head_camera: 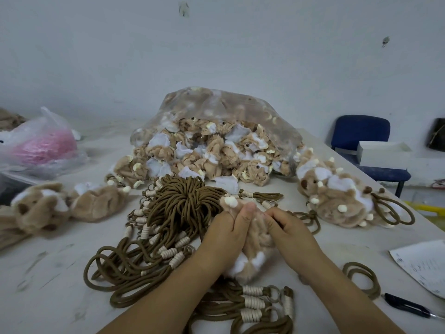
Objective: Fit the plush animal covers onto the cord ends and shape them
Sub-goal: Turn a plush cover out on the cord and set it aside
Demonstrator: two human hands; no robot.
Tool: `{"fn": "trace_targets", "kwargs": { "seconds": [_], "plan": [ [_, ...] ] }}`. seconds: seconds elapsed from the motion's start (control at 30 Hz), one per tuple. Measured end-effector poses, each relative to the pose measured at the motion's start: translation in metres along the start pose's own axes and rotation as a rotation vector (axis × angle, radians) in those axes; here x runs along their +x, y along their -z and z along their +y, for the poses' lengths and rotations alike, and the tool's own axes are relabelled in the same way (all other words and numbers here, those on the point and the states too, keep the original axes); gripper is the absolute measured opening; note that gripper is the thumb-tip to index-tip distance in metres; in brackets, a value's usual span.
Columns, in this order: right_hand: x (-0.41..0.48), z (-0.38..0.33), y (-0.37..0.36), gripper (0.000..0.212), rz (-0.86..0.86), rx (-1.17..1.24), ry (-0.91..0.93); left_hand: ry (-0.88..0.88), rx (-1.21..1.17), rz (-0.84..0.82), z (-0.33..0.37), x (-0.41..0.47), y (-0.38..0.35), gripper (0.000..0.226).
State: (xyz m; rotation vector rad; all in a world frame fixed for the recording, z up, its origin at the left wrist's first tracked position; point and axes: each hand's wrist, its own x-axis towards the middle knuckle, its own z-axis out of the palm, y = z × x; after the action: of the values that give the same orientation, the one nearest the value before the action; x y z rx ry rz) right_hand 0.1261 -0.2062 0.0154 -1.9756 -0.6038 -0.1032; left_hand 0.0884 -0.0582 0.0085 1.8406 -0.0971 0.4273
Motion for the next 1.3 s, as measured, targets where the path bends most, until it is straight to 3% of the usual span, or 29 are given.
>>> {"fn": "trace_targets", "kwargs": {
  "seconds": [0.37, 0.6, 0.73, 0.93, 1.17, 1.3],
  "plan": [
    [0.000, 0.003, 0.001, 0.029, 0.030, 0.027, -0.004, -0.052, -0.074, 0.184, -0.005, -0.003, 0.002, 0.072],
    [-0.001, -0.003, 0.008, 0.028, 0.022, 0.003, 0.099, -0.024, -0.058, 0.064, -0.003, -0.003, 0.007, 0.098],
    [0.000, -0.002, 0.005, 0.033, 0.023, -0.031, 0.152, -0.001, -0.028, 0.018, 0.000, -0.005, 0.003, 0.086],
    [0.002, 0.001, -0.004, 0.033, 0.030, -0.095, 0.085, -0.061, 0.072, 0.029, 0.001, 0.001, -0.002, 0.042],
    [0.002, -0.001, 0.000, 0.029, 0.055, -0.114, 0.054, -0.095, -0.092, 0.087, -0.008, 0.000, 0.001, 0.034],
    [0.001, -0.003, 0.001, 0.029, 0.073, -0.165, 0.053, -0.052, -0.165, 0.128, -0.010, 0.000, 0.003, 0.044]
  ]
}}
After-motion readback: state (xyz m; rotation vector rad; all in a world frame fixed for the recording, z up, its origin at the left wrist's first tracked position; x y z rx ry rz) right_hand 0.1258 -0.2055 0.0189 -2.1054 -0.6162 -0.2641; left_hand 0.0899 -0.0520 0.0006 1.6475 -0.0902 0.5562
